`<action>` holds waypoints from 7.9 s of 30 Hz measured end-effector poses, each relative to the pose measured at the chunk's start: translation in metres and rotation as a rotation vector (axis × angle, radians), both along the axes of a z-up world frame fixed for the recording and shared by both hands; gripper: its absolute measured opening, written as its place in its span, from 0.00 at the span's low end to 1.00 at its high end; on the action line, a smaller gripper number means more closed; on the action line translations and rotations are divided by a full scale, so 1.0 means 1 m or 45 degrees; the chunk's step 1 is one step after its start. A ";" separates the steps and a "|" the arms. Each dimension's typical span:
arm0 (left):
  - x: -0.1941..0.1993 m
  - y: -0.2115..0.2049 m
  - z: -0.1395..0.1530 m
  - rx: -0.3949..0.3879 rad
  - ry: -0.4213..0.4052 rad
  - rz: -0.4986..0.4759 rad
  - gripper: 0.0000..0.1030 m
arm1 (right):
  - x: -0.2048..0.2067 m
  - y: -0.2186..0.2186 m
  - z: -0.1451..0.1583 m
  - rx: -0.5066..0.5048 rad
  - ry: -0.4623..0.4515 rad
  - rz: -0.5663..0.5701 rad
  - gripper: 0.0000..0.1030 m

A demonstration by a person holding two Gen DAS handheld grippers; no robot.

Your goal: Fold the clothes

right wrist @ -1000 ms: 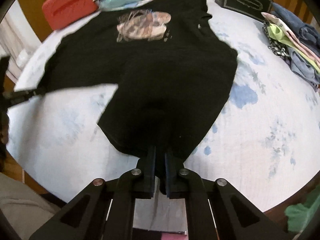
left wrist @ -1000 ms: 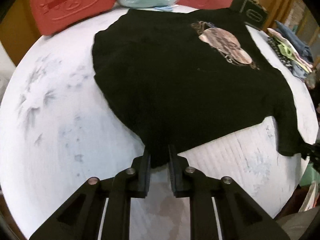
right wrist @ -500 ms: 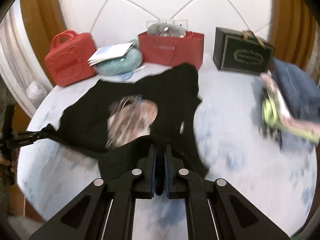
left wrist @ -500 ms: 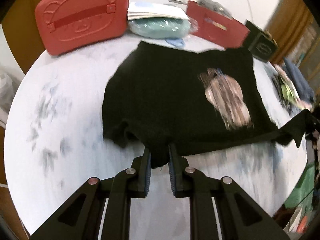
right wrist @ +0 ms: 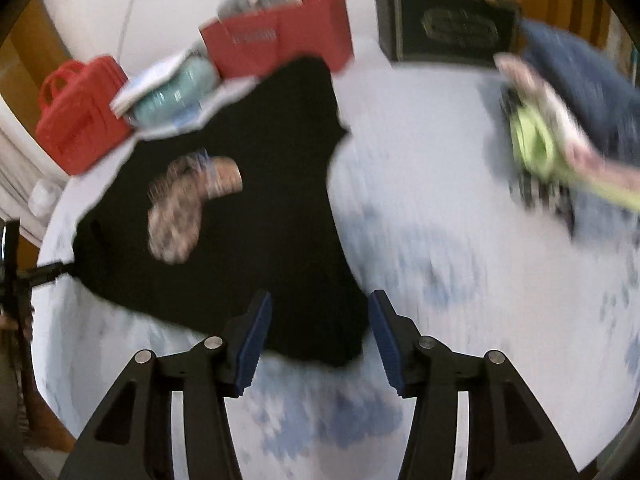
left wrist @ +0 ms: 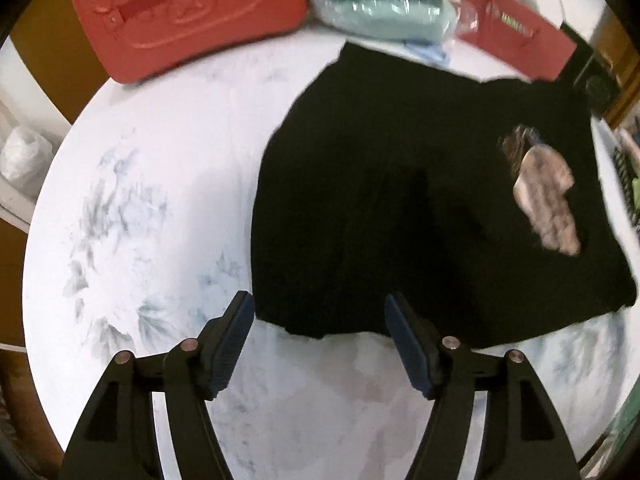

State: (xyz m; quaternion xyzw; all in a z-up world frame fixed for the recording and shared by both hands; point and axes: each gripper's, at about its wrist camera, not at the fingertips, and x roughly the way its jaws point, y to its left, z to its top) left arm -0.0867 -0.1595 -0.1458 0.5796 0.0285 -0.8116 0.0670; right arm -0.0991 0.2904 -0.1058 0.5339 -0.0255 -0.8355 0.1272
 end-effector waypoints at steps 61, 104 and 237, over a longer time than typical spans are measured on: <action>-0.257 0.017 -0.006 0.172 -0.015 -0.159 0.56 | -0.245 -0.051 0.002 0.072 -0.043 0.097 0.49; -0.116 0.006 0.033 0.144 0.052 -0.253 0.54 | -0.021 0.003 -0.028 -0.086 -0.148 0.195 0.24; -0.022 -0.047 -0.014 -0.103 -0.012 -0.023 0.10 | 0.051 0.030 -0.041 0.081 -0.148 -0.069 0.12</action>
